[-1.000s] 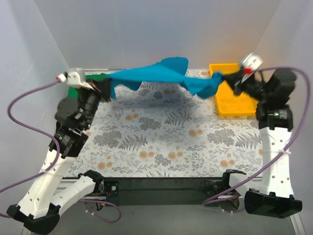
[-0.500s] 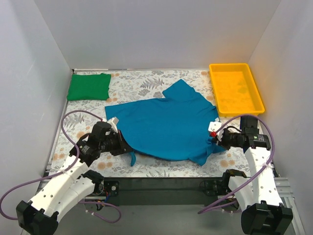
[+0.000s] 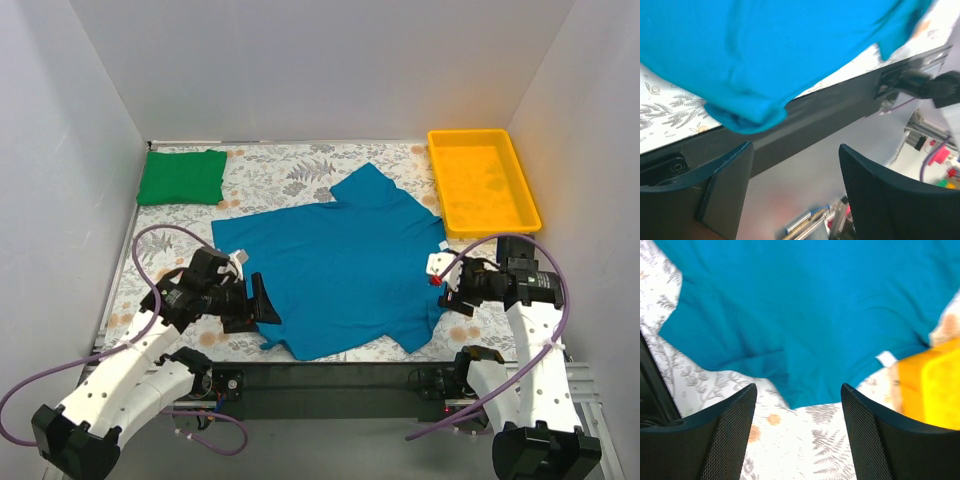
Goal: Fold and stack the t-shirts
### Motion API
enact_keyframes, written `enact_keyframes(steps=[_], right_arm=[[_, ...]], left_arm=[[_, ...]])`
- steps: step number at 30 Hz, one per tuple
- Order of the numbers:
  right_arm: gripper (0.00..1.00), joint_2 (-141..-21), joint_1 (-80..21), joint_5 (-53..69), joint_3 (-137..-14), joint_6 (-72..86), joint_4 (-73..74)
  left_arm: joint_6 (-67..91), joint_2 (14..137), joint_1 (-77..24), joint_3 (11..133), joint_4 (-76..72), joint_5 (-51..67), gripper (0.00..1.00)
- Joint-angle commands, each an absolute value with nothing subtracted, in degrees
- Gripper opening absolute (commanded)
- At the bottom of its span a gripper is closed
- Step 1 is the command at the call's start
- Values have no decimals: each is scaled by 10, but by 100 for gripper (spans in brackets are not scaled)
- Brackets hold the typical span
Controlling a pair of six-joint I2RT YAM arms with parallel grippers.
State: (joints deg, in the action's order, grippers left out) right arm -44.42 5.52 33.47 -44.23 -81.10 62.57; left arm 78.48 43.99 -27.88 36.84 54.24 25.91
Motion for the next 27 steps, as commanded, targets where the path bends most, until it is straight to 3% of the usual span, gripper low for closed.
enact_keyframes(steps=[1, 9, 13, 17, 27], right_arm=[[75, -466, 56, 350, -520, -764, 615], [72, -597, 56, 412, -512, -486, 441], [60, -714, 56, 416, -525, -418, 403], [60, -752, 56, 386, -507, -439, 396], [61, -758, 56, 370, -451, -407, 328]], left_arm=[[759, 432, -279, 474, 592, 220, 68], [781, 469, -279, 434, 449, 77, 70], [811, 533, -272, 403, 351, 41, 70], [847, 611, -250, 403, 347, 18, 70], [971, 613, -244, 376, 466, -85, 65]])
